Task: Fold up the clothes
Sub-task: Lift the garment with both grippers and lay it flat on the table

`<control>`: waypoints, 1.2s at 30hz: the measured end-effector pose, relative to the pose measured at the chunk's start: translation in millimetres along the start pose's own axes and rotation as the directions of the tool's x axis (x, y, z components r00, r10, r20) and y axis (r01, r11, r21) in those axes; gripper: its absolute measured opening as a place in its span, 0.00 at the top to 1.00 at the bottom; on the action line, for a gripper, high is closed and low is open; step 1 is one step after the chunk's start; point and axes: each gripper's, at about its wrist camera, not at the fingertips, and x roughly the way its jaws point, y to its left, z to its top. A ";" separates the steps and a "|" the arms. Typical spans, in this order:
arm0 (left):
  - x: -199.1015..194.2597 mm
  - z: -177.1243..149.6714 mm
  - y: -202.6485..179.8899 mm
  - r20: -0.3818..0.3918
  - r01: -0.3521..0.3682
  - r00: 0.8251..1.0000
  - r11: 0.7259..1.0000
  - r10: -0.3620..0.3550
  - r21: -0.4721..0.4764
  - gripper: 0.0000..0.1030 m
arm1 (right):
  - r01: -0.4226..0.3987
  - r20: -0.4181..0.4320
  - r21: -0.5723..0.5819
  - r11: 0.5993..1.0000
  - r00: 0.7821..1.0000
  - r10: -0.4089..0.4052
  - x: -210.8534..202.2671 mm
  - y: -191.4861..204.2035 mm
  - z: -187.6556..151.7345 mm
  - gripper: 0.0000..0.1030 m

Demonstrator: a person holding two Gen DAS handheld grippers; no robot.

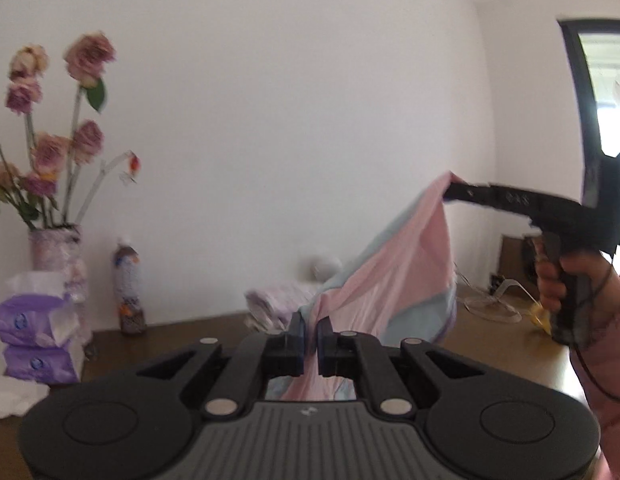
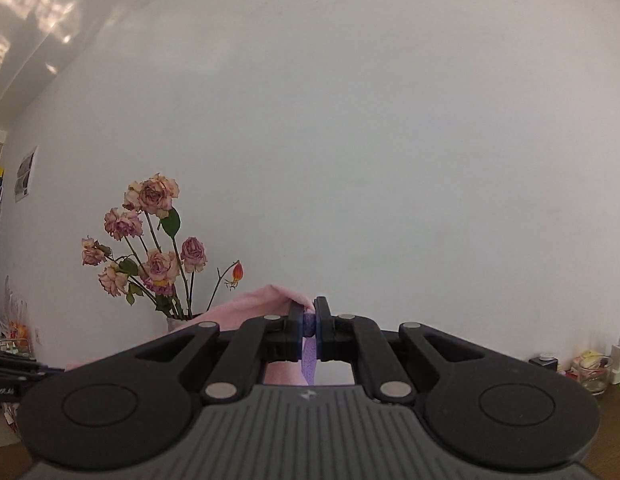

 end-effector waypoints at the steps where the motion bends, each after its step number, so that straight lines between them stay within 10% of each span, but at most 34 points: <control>1: 1.7 -12.3 -11.3 -0.064 0.043 0.997 0.999 -0.042 0.009 0.95 | 0.012 -0.029 -0.010 1.000 0.999 -0.012 -11.4 -5.0 -2.8 0.96; 5: 14.2 -61.8 -44.3 -0.268 0.123 0.956 0.992 -0.117 0.006 0.96 | 0.065 -0.205 -0.042 0.997 0.976 -0.073 -52.6 -25.9 -31.3 0.96; 11: 26.6 -105.7 -66.0 -0.425 0.153 0.893 0.988 -0.149 -0.027 0.96 | 0.163 -0.481 -0.016 0.986 0.864 -0.151 -97.7 -50.1 -105.4 0.95; 15: 20.5 -107.4 -61.9 -0.421 0.127 0.896 0.990 -0.138 -0.054 0.90 | 0.223 -0.563 0.030 0.974 0.809 -0.168 -126.6 -62.6 -142.2 0.95; 20: 8.3 -98.6 -47.7 -0.379 0.069 0.920 0.993 -0.102 -0.098 0.43 | 0.226 -0.630 0.064 0.972 0.764 -0.137 -144.8 -66.1 -161.4 0.75; 22: 3.4 -87.3 -36.8 -0.343 0.018 0.937 0.993 -0.056 -0.113 0.35 | 0.220 -0.600 0.079 0.972 0.789 -0.130 -150.1 -67.3 -153.0 0.50; 26: 15.6 -74.5 -18.3 -0.352 -0.089 0.935 0.987 0.037 -0.131 0.32 | 0.206 -0.537 0.108 0.973 0.835 -0.117 -160.4 -69.8 -136.4 0.41; 36: 69.5 -75.7 -7.2 -0.442 -0.115 0.895 0.986 0.052 -0.118 0.42 | 0.150 -0.576 0.063 0.987 0.813 -0.087 -108.4 -60.0 -144.1 0.51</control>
